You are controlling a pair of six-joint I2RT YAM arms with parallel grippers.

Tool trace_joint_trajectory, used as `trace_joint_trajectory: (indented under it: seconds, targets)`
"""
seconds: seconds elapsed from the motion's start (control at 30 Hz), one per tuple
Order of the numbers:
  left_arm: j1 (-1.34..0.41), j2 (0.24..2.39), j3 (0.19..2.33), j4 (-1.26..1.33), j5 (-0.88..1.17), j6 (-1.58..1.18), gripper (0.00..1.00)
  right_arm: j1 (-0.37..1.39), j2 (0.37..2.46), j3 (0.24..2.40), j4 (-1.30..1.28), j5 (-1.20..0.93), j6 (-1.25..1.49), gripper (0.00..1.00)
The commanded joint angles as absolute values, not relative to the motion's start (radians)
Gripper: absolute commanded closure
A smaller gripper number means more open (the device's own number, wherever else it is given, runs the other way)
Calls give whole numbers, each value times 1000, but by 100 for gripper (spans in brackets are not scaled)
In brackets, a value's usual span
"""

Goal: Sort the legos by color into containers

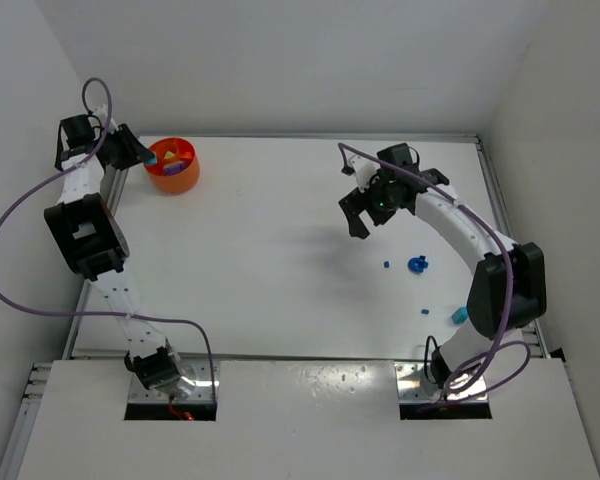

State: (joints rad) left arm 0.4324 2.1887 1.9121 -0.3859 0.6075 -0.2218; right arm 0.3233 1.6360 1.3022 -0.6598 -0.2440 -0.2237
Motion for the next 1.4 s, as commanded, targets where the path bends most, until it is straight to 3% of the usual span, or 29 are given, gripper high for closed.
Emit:
trace_joint_trajectory:
  seconds: [0.0, 0.03, 0.17, 0.43, 0.67, 0.97, 1.27, 1.3, 1.37]
  targets:
    - [453, 2203, 1951, -347, 623, -224, 78, 310, 1643, 1348, -650, -261, -198, 0]
    - [453, 2203, 1951, -347, 623, -224, 65, 298, 1643, 1348, -650, -261, -198, 0]
    - [453, 2221, 1951, -338, 635, -233, 46, 278, 1643, 1348, -650, -261, -189, 0]
    - [453, 2221, 1942, -308, 699, -262, 39, 250, 1643, 1319, -641, -270, -189, 0]
    - [417, 2087, 1879, -213, 776, -296, 39, 184, 1583, 1252, -655, -238, -187, 0]
    - [100, 1838, 1743, -347, 568, 51, 30, -24, 1510, 1086, -931, -60, -365, 20]
    - [-97, 1804, 1606, -365, 476, 107, 8, -221, 1459, 1045, -1084, 87, -508, 21]
    - [-109, 1804, 1595, -353, 462, 107, 1, -242, 1459, 1045, -1095, 104, -521, 21]
    - [-138, 1804, 1565, -324, 434, 107, 1, -258, 1476, 1045, -1143, 118, -531, 21]
